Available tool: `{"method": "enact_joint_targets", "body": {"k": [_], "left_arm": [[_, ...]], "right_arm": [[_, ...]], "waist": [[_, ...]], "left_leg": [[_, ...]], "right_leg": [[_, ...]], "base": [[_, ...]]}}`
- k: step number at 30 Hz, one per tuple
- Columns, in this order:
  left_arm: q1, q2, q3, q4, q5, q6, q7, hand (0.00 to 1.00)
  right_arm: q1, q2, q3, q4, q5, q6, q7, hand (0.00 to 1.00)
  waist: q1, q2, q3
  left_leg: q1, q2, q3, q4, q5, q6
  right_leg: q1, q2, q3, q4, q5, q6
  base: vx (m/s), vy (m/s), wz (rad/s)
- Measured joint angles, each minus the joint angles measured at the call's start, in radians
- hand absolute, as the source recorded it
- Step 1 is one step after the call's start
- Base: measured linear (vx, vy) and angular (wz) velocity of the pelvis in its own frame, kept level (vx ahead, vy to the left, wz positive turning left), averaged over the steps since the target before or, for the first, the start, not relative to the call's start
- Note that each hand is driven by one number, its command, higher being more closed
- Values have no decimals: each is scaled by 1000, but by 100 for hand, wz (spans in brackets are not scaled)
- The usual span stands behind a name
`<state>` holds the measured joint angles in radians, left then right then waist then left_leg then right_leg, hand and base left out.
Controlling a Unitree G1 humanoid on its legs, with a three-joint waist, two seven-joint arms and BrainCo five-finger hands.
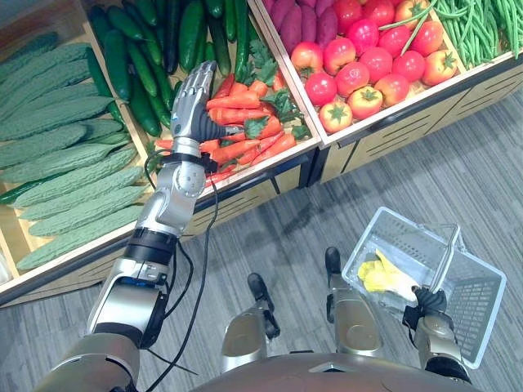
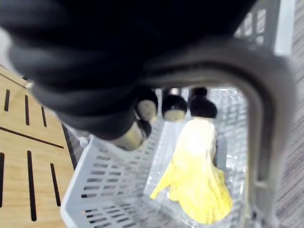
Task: Pick vegetable in the basket
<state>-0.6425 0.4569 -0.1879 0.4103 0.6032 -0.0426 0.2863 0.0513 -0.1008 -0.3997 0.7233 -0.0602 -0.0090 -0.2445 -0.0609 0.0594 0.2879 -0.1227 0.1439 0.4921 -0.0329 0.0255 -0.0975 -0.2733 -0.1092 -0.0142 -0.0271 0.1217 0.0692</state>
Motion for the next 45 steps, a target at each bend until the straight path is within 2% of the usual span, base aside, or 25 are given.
{"method": "enact_joint_targets", "body": {"k": [4,7,9,10,18,25,28,33,35,37,40,42,45], "left_arm": [[-104,-12,-26,144,41,43,-82,0],[-192,-22,-18,232,53,59,-100,0],[-252,-29,-16,293,57,73,-115,0],[-282,-37,-4,322,60,81,-114,100],[-403,-56,45,392,89,78,-93,100],[-425,-61,24,428,96,84,-93,100],[-421,-60,10,405,98,102,-89,100],[-408,-30,8,230,121,119,-48,100],[-392,14,13,150,135,120,-16,100],[-366,61,54,78,136,135,19,100],[-316,81,123,-12,136,160,72,100],[-255,86,149,-105,135,172,97,100],[-138,95,140,-250,133,154,117,100]], "right_arm": [[-50,2,0,0,21,1,-4,100],[-97,2,-1,0,40,2,-2,100],[-111,6,0,1,41,1,0,100],[-123,7,1,2,41,1,2,100],[-147,13,24,2,78,0,6,100],[-139,12,50,-2,86,-13,6,100],[-118,13,63,-12,86,-20,6,100],[-55,12,68,-42,86,-29,3,100],[-42,12,68,-42,85,-31,3,100],[-31,13,68,-37,85,-31,1,100],[-24,13,67,-26,85,-30,1,100],[-13,16,67,-13,85,-29,1,100],[10,24,67,-10,81,-27,2,100]], "waist": [[3,12,39],[5,19,90],[12,20,96],[13,21,100],[21,19,129],[24,17,130],[26,17,130],[51,16,129],[51,16,129],[51,16,128],[50,11,124],[50,1,92],[38,-19,52]], "left_leg": [[-22,-4,8,2,1,1],[-34,-6,9,3,7,6],[-46,-7,14,2,11,7],[-56,-7,15,2,13,7],[-70,-7,22,-2,13,7],[-67,-7,25,-5,13,7],[-58,-4,24,0,13,7],[-21,-1,16,2,13,7],[-12,-2,7,4,13,7],[12,-3,0,2,13,8],[36,-6,-5,-1,13,8],[36,-7,-8,-2,13,8],[83,-9,-7,-16,13,8]], "right_leg": [[-28,-4,4,6,4,4],[-39,-6,9,7,10,5],[-60,-6,13,8,14,5],[-70,-6,15,8,17,6],[-88,-6,19,8,18,8],[-86,-6,18,8,18,8],[-70,-7,8,8,18,8],[-22,-10,-12,10,14,9],[-8,-13,-24,12,10,8],[19,-14,-30,16,4,7],[44,-15,-32,17,2,8],[46,-16,-33,16,1,8],[90,-12,-31,3,-1,10]], "base": [[0,0,0],[0,0,0],[2,-14,-4],[11,-10,-4],[4,-1,0],[9,-3,0],[23,-11,7],[5,-7,10],[-5,-5,13],[-3,-4,8],[-3,1,5],[1,-1,2],[43,-7,-2]]}}
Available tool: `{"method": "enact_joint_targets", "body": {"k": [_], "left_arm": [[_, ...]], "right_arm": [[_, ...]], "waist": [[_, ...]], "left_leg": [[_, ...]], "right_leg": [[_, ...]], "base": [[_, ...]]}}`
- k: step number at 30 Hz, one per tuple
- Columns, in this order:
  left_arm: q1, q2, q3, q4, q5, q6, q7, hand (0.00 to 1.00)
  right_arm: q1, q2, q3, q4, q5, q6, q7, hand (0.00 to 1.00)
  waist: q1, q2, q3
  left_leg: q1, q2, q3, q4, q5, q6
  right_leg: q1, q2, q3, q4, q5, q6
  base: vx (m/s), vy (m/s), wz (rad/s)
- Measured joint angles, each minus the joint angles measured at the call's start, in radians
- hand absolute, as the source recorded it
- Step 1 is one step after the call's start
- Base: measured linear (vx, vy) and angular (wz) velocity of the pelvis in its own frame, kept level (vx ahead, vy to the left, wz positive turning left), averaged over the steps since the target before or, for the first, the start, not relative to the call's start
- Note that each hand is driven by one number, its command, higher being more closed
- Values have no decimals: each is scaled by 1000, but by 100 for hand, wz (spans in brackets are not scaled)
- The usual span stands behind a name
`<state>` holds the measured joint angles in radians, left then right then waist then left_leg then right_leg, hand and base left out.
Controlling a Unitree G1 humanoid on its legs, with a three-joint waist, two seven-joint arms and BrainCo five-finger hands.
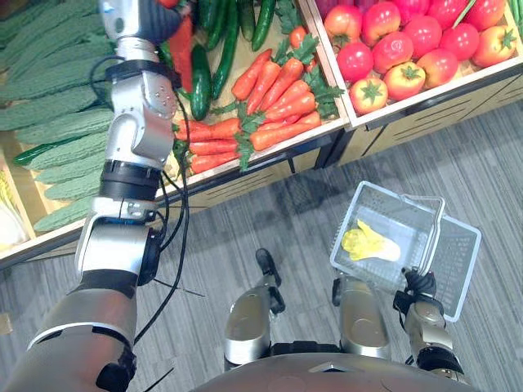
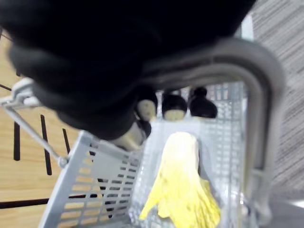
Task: Pick vegetable in the basket
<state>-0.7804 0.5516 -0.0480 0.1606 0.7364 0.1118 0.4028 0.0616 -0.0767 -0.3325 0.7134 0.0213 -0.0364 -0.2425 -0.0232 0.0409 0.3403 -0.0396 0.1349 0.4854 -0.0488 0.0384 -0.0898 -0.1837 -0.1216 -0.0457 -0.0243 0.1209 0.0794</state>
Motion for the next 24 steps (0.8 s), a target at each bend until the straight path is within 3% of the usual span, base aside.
{"method": "enact_joint_targets", "body": {"k": [3,5,7,9,10,11,12,13,14,17,19,20,21,22,24], "left_arm": [[145,-13,-81,-131,-1,-64,0,100],[267,-72,-128,-207,-1,-116,-6,100],[382,-136,-144,-243,-3,-147,-17,100],[486,-203,-145,-282,-7,-169,-42,100],[543,-232,-139,-313,-14,-177,-52,100],[597,-256,-123,-339,-19,-185,-56,100],[623,-272,-111,-352,-20,-187,-56,100],[674,-314,-82,-379,-20,-193,-57,100],[707,-364,-76,-398,-21,-202,-65,100],[728,-429,-78,-420,-21,-238,-79,100],[722,-427,-79,-420,-45,-251,-79,100],[723,-430,-80,-419,-56,-253,-83,100],[724,-430,-81,-418,-61,-254,-85,100],[727,-429,-87,-415,-82,-256,-88,100],[735,-432,-98,-389,-91,-256,-88,100]], "right_arm": [[69,6,2,-49,-6,3,4,100],[124,38,18,-134,-5,8,5,100],[147,44,74,-198,-5,8,10,100],[136,42,111,-254,-6,9,15,100],[134,42,142,-288,-6,8,19,100],[134,42,175,-318,-7,8,29,100],[136,42,192,-336,-8,8,34,100],[137,38,222,-369,-26,8,51,100],[154,32,243,-415,-43,8,67,100],[178,16,290,-518,-45,7,110,100],[182,15,327,-578,-44,6,133,100],[188,10,348,-616,-43,5,147,100],[189,3,362,-629,-42,4,152,100],[175,-23,406,-654,-38,-2,163,100],[158,-31,441,-662,-32,-5,172,100]], "waist": [[-27,-9,-78],[-47,-15,-99],[-46,-22,-107],[-55,-13,-112],[-53,-10,-115],[-44,-10,-116],[-39,-11,-118],[-44,-1,-124],[-54,14,-134],[-61,42,-152],[-72,36,-156],[-73,35,-155],[-69,35,-155],[-62,36,-156],[-37,35,-155]], "left_leg": [[32,-12,4,-24,-3,-1],[77,-19,45,-31,-15,-2],[121,-17,126,-12,-46,-8],[136,3,225,32,-80,-4],[151,25,295,65,-103,-8],[191,42,371,87,-121,-22],[215,47,410,94,-128,-31],[253,65,479,108,-135,-41],[279,78,526,125,-135,-41],[315,130,588,192,-134,-41],[300,214,559,378,-130,-22],[272,273,474,530,-100,36],[250,286,399,592,-117,49],[166,228,165,669,-215,20],[95,138,-13,680,-307,36]], "right_leg": [[22,0,7,-6,-13,8],[36,5,52,-6,-13,10],[30,14,101,4,-13,11],[-1,-22,-69,41,-71,-59],[-21,-67,-259,88,-88,-116],[-17,-108,-428,130,-70,-152],[-15,-123,-491,153,-44,-165],[-22,-104,-510,178,-37,-132],[-26,-66,-473,172,-42,-126],[-37,16,-369,148,-51,-135],[-31,57,-306,127,-56,-142],[-12,89,-253,109,-60,-154],[-1,94,-229,103,-64,-159],[9,116,-149,96,-79,-183],[41,141,-55,72,-75,-194]], "base": [[25,5,-6],[35,18,-51],[-2,25,-127],[6,33,-156],[105,46,-192],[133,33,-204],[168,-39,-198],[171,-111,-172],[166,-141,-161],[156,-175,-134],[101,-107,-117],[92,-55,-98],[123,-44,-150],[125,-7,-133],[116,26,-161]]}}
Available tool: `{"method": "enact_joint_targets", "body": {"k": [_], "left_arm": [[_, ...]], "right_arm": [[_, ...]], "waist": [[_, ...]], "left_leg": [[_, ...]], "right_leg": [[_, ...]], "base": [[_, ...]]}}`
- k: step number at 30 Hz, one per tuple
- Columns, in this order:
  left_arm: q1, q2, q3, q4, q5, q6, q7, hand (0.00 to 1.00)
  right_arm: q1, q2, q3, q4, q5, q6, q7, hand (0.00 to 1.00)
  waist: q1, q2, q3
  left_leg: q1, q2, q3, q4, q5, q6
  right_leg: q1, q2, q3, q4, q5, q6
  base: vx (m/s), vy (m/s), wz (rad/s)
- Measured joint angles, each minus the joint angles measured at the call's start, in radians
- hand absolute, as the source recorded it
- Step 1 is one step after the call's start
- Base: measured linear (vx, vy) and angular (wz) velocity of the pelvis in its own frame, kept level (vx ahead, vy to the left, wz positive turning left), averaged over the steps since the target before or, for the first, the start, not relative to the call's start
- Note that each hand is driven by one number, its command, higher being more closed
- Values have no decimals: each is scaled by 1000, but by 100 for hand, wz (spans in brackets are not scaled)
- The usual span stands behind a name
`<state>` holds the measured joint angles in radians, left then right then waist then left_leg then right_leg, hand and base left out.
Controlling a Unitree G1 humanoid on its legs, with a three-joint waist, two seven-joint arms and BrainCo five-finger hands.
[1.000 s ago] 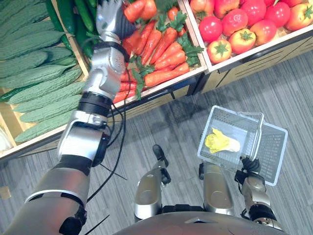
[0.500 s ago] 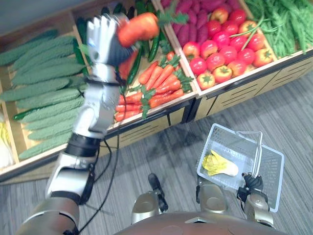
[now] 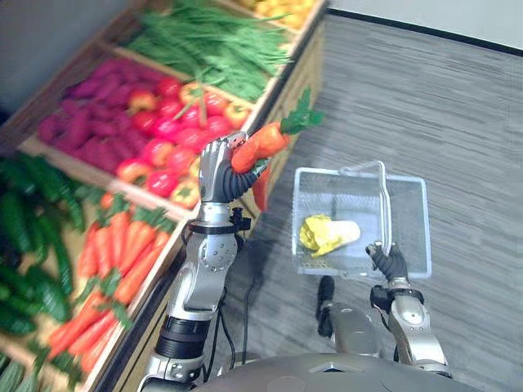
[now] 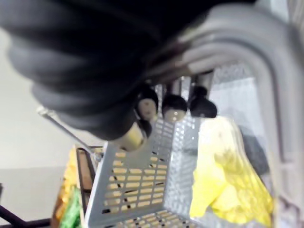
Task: Pick vegetable in the basket
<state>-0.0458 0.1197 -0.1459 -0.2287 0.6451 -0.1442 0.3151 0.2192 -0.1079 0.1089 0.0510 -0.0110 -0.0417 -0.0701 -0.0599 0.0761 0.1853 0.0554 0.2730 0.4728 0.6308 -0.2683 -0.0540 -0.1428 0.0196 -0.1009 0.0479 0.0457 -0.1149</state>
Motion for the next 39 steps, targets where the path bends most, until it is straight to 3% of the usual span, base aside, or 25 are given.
{"method": "enact_joint_targets", "body": {"k": [2,3,4,6,7,8,11,13,20,21,26,32,36,39], "left_arm": [[21,-17,-13,29,-9,0,5,100],[31,-25,-15,36,-11,0,7,100],[45,-39,-20,55,-29,-1,14,100],[64,-43,-23,93,-38,0,14,100],[74,-48,-32,119,-40,2,14,100],[75,-62,-49,155,-45,1,13,100],[39,-71,-113,283,-46,2,4,100],[21,-72,-174,343,-49,3,-12,100],[-118,-75,-284,602,-112,33,-33,100],[-140,-75,-297,643,-114,46,-34,0],[-187,-84,-376,724,-112,55,-49,0],[-216,-102,-386,802,-104,73,-56,0],[-192,-67,-328,716,-115,83,-56,0],[-110,-22,-271,490,-149,62,-79,0]], "right_arm": [[-6,-5,56,-14,28,-3,14,100],[-9,-9,75,-24,35,-3,22,100],[-22,-22,115,-42,48,-4,31,100],[-55,-28,177,-46,75,-5,42,100],[-55,-31,205,-56,89,-5,55,100],[-42,-39,223,-80,108,-6,63,100],[10,-18,240,-152,150,-10,85,100],[22,-18,246,-178,174,-10,101,100],[50,-17,297,-211,273,-10,121,100],[62,-17,307,-213,286,-10,130,100],[103,-19,328,-213,318,-9,145,100],[159,-14,273,-212,316,-10,146,100],[191,31,90,-130,229,-9,105,100],[192,60,-72,-44,142,15,52,100]], "waist": [[14,-3,1],[18,-5,2],[26,-8,0],[47,-4,-2],[55,9,-10],[52,44,-29],[32,-15,-55],[22,-37,-63],[18,-42,-66],[15,-42,-65],[4,-54,-69],[-9,-80,-81],[-10,-88,-87],[-9,-84,-93]], "left_leg": [[-70,-69,-105,-38,-55,18],[-94,-85,-129,-58,-61,18],[-138,-135,-222,-116,-60,18],[-181,-197,-400,-237,-40,-10],[-181,-200,-473,-342,15,-19],[-191,-169,-479,-371,126,-18],[-155,-198,-409,-434,133,10],[-119,-224,-387,-495,160,24],[-78,-245,-364,-552,171,36],[-73,-245,-362,-563,175,35],[-71,-244,-355,-594,190,34],[-68,-245,-349,-600,194,34],[-61,-246,-351,-612,202,34],[-55,-249,-356,-626,207,34]], "right_leg": [[43,10,90,-21,0,0],[50,10,119,-25,-1,2],[49,10,182,-24,-4,7],[47,11,259,-31,-3,13],[53,24,288,-48,15,45],[73,53,314,-83,33,75],[77,4,342,-120,50,129],[73,-24,354,-117,48,143],[79,-46,361,-122,37,159],[79,-46,361,-123,37,159],[64,-44,361,-128,39,161],[63,-45,362,-129,42,166],[64,-46,362,-129,42,166],[66,-48,358,-129,40,169]], "base": [[100,65,-140],[106,126,-139],[89,159,-155],[66,187,-169],[59,231,-149],[75,253,-136],[152,221,-50],[172,183,-15],[54,77,-9],[-3,-6,-4],[-15,-13,-4],[0,0,0],[0,0,0],[4,-2,3]]}}
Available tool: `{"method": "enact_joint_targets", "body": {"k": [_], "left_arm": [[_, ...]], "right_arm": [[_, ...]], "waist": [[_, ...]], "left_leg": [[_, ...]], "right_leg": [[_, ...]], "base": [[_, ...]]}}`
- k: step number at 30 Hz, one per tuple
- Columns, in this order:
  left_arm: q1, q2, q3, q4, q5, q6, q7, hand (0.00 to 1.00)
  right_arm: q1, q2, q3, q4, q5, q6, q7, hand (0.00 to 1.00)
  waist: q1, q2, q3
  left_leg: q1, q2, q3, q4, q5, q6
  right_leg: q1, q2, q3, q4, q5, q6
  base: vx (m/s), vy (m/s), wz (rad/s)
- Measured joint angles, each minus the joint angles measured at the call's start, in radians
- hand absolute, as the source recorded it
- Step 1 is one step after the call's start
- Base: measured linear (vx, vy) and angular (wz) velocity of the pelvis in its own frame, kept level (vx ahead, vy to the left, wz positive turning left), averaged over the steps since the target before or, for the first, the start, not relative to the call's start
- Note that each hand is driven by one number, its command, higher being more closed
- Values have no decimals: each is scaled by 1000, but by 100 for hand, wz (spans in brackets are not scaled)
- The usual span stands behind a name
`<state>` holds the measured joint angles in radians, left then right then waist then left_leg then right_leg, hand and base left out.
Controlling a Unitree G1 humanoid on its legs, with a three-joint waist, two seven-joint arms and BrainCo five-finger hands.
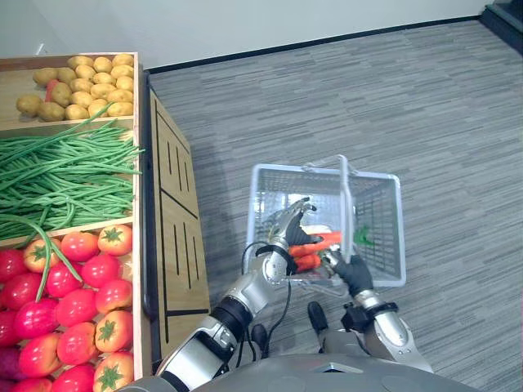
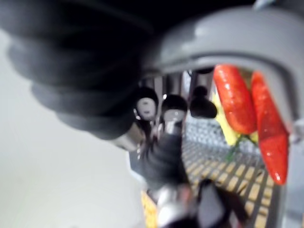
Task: Pick vegetable in the basket
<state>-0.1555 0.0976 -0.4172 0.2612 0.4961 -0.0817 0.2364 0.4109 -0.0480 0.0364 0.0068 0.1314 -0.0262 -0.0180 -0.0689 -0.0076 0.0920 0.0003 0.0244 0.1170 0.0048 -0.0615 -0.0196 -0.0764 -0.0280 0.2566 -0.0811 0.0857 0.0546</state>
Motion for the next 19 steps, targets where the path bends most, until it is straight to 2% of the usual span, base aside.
{"method": "enact_joint_targets", "body": {"k": [2,5,7,9,10,11,13,17,19], "left_arm": [[77,15,73,-128,-58,-16,-15,0],[161,22,145,-220,-190,-40,-41,0],[241,10,210,-265,-435,-62,-57,0],[279,-10,249,-261,-559,-61,-64,0],[284,-10,268,-242,-583,-61,-67,0],[285,-13,281,-216,-589,-60,-70,0],[282,-15,338,-56,-570,-50,-80,0],[244,-12,498,397,-348,35,-23,0],[254,-6,550,539,-306,59,-16,0]], "right_arm": [[9,9,-107,64,-18,15,-33,100],[0,34,-214,143,-38,27,-73,100],[-18,48,-302,238,-47,37,-121,100],[-26,50,-362,318,-47,43,-158,100],[-29,50,-385,343,-46,47,-171,100],[-30,50,-398,357,-45,50,-181,100],[-46,50,-433,413,-47,64,-201,100],[-108,47,-520,561,-86,70,-229,100],[-141,44,-576,630,-115,77,-234,100]], "waist": [[1,9,-9],[5,11,-11],[8,12,-30],[21,11,-44],[28,11,-44],[30,11,-44],[29,5,-58],[28,4,-83],[31,3,-84]], "left_leg": [[2,-3,-13,-3,1,2],[18,-5,-21,-7,2,2],[20,-7,-26,-12,3,4],[28,-7,-35,-24,11,3],[36,-7,-39,-27,13,3],[43,-7,-42,-28,13,2],[52,-4,-42,-38,16,0],[57,4,-25,-41,11,-9],[63,8,-11,-41,7,-12]], "right_leg": [[7,-4,-15,-2,-2,2],[29,-8,-27,-8,-5,2],[32,-11,-34,-7,-9,5],[37,-12,-46,0,-14,5],[43,-11,-51,6,-19,4],[50,-11,-56,10,-23,3],[58,-10,-70,18,-34,3],[56,-9,-87,23,-47,-1],[52,-10,-105,25,-46,-1]], "base": [[21,3,19],[15,5,14],[4,-1,9],[-2,-10,16],[-11,-14,18],[-39,-19,14],[-46,-25,10],[-27,-19,-8],[-28,-22,-21]]}}
